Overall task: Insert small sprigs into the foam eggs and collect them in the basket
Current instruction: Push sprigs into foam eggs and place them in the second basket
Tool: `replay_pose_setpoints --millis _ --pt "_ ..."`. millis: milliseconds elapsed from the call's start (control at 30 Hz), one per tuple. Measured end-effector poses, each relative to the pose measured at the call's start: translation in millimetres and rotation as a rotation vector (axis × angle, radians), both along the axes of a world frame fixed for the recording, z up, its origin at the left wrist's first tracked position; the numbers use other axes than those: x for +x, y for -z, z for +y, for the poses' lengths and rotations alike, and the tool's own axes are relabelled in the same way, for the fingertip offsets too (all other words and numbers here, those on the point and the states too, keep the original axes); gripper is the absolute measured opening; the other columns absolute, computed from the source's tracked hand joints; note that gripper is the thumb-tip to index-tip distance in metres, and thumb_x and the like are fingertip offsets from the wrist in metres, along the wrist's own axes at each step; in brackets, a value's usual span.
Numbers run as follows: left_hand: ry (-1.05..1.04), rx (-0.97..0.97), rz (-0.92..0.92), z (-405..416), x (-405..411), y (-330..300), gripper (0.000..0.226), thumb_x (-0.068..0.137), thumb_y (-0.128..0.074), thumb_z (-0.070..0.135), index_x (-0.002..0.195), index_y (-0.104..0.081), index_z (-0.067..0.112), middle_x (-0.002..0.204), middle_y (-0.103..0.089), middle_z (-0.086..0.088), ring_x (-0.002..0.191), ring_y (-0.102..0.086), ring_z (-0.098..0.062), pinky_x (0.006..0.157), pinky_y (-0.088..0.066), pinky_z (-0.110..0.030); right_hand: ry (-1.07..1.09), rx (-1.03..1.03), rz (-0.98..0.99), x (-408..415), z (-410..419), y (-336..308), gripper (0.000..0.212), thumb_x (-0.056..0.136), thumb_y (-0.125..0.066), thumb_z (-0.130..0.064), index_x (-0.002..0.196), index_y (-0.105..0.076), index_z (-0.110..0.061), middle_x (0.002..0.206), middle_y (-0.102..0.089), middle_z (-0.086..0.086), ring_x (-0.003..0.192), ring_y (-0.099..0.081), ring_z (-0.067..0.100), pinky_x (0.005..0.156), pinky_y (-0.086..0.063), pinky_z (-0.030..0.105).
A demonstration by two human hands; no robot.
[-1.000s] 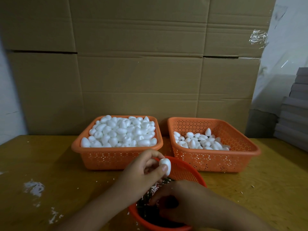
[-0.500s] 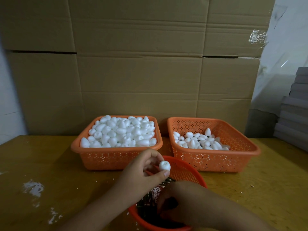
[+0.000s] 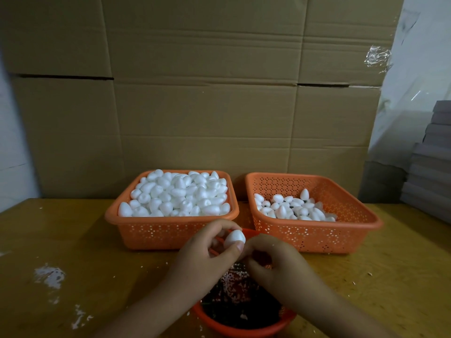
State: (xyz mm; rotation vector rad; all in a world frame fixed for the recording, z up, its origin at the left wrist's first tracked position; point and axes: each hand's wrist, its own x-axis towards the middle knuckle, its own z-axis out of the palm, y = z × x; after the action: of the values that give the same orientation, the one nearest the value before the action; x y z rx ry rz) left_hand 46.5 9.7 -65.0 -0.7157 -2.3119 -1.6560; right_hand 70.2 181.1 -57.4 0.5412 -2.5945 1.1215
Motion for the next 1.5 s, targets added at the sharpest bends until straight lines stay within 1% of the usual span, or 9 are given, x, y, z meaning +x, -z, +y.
replay_pose_setpoints --millis 167,300,567,700,833,967,1200,1367,1500 --pt "-0.009 0.006 -0.001 -1 1 0 0.019 0.079 -0.062 0.043 0.097 -0.063 0.044 0.096 -0.067 0.018 0.091 -0.065 -0.005 0.081 -0.056 -0.032 0.026 -0.363 -0.116 -1 0 -7 0.022 0.093 -0.058 -0.002 0.088 -0.066 -0.022 0.073 -0.064 -0.007 0.061 -0.064 0.011 0.055 -0.052 0.027" --pt "-0.017 -0.032 0.002 -1 -2 2 0.023 0.076 -0.064 0.043 0.099 -0.063 0.045 0.098 -0.067 0.018 0.09 -0.066 -0.008 0.078 -0.055 -0.028 0.019 -0.571 -0.149 0 2 -12 0.016 0.093 -0.057 0.002 0.098 -0.063 -0.011 0.074 -0.061 -0.005 0.057 -0.062 0.014 0.052 -0.052 0.024" --pt "-0.002 -0.103 0.013 -2 -7 7 0.035 0.07 -0.062 0.058 0.104 -0.062 0.05 0.103 -0.065 0.021 0.093 -0.065 -0.005 0.069 -0.044 -0.017 0.01 -0.575 -0.154 -2 5 -15 0.019 0.086 -0.068 -0.004 0.1 -0.068 -0.017 0.075 -0.068 -0.004 0.064 -0.062 0.006 0.06 -0.05 0.019" --pt "0.03 -0.137 -0.005 -2 -6 6 0.034 0.07 -0.061 0.06 0.103 -0.061 0.053 0.105 -0.066 0.023 0.094 -0.065 -0.002 0.069 -0.046 -0.017 -0.005 -0.614 -0.192 -3 6 -16 0.016 0.086 -0.068 -0.002 0.098 -0.066 -0.012 0.073 -0.07 -0.002 0.056 -0.062 0.006 0.053 -0.047 0.015" --pt "0.026 -0.133 -0.006 -2 -7 6 0.033 0.07 -0.06 0.06 0.103 -0.061 0.054 0.104 -0.065 0.025 0.094 -0.065 -0.001 0.068 -0.046 -0.015 -0.019 -0.682 -0.193 -5 8 -14 0.011 0.089 -0.061 0.003 0.093 -0.068 -0.005 0.074 -0.073 0.004 0.063 -0.068 0.012 0.059 -0.052 0.017" --pt "0.011 -0.091 -0.018 -3 -8 8 0.034 0.071 -0.06 0.06 0.103 -0.062 0.052 0.103 -0.065 0.022 0.093 -0.065 -0.004 0.071 -0.047 -0.02 -0.032 -0.796 -0.199 -5 9 -13 0.018 0.091 -0.055 0.006 0.099 -0.069 -0.004 0.088 -0.075 0.011 0.076 -0.072 0.018 0.066 -0.055 0.018" --pt "0.012 -0.077 -0.028 -2 -9 9 0.034 0.07 -0.059 0.063 0.103 -0.061 0.054 0.102 -0.065 0.023 0.09 -0.065 -0.004 0.068 -0.044 -0.016 -0.019 -0.958 -0.189 -5 11 -13 0.018 0.09 -0.056 0.007 0.101 -0.068 0.0 0.092 -0.075 0.014 0.075 -0.072 0.018 0.065 -0.056 0.02" --pt "0.025 -0.081 -0.039 -2 -10 11 0.034 0.071 -0.059 0.065 0.103 -0.061 0.053 0.102 -0.066 0.023 0.093 -0.065 -0.003 0.072 -0.048 -0.021 -0.034 -0.959 -0.193 -4 12 -13 0.017 0.089 -0.058 0.005 0.101 -0.069 -0.001 0.094 -0.075 0.013 0.078 -0.072 0.019 0.066 -0.056 0.019" --pt "0.027 -0.071 -0.047 -2 -11 12 0.035 0.07 -0.06 0.066 0.104 -0.06 0.056 0.102 -0.068 0.021 0.093 -0.066 -0.005 0.079 -0.056 -0.03 -0.066 -0.834 -0.185 -3 11 -12 0.017 0.089 -0.06 0.0 0.099 -0.071 -0.007 0.094 -0.076 0.009 0.082 -0.073 0.018 0.068 -0.055 0.018"
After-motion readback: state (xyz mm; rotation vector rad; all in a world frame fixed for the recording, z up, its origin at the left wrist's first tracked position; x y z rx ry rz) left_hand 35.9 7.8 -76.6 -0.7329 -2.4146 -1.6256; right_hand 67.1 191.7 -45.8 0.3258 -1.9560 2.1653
